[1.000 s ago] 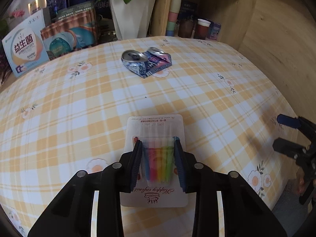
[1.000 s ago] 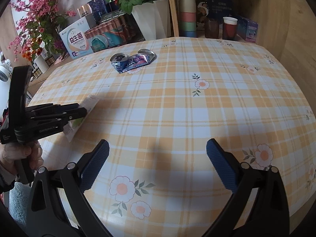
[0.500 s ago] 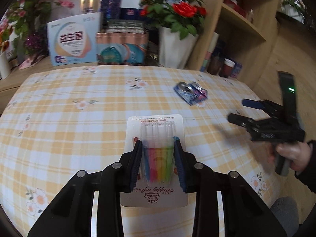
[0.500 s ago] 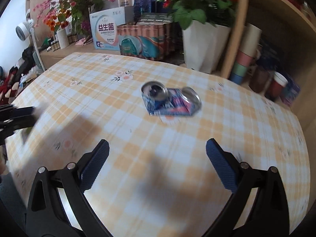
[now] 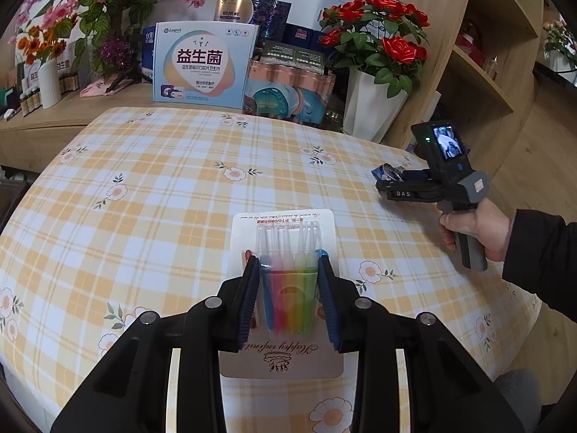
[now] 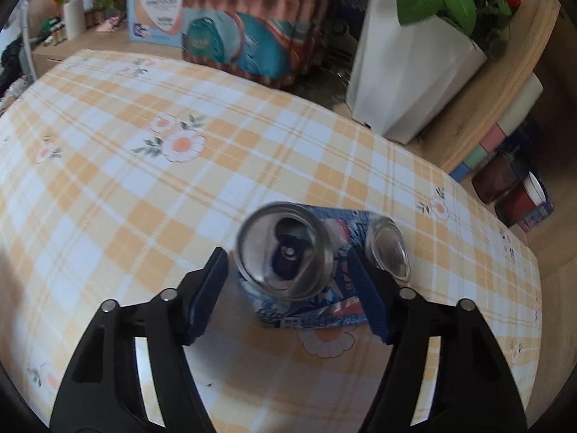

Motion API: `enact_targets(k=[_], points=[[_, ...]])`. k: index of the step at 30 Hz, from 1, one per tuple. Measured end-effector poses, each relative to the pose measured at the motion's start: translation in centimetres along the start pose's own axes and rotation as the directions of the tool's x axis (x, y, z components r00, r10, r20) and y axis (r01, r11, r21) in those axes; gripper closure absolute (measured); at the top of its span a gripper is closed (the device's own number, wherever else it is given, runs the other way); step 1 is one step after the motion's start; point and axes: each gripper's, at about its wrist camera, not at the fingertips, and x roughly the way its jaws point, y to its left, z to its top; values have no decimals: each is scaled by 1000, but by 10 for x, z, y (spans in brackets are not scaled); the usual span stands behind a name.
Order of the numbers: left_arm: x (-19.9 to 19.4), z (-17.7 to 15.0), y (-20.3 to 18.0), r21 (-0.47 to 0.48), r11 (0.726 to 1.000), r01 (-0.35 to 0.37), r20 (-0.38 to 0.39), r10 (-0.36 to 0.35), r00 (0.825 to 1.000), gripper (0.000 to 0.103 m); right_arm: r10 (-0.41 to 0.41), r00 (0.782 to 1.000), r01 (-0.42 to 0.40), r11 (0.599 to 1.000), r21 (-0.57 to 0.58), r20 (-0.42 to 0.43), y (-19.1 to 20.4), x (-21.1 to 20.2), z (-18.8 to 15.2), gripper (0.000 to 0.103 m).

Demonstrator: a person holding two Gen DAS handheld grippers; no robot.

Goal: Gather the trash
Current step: 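Grasp the crushed blue can with the right tool while the left tool holds the card, then carry the can and highlighter card over the bin with both tools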

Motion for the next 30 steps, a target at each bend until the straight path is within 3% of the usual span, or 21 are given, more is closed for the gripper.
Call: enact_targets(k=[1,8,19,30], points=[[-1,-1,-1,-1,1000,2,1,-2,1000,71,6,1000,-6,1000,17,2,-3,0,0,50],[-12,-6,-6,-8,1000,24,13,-24,1000,71,3,999,-3,1000,16,44,-2,-23,-13,50],[-57,-24,-31,-17,998,68,47,-67,997,71,135,980,-137,991,8,145,6,-119,-60,50],[-125,-46,-60,17,996,92,83,-93,992,71,220,948,-232,972,26,231,29,-230,-160,50]])
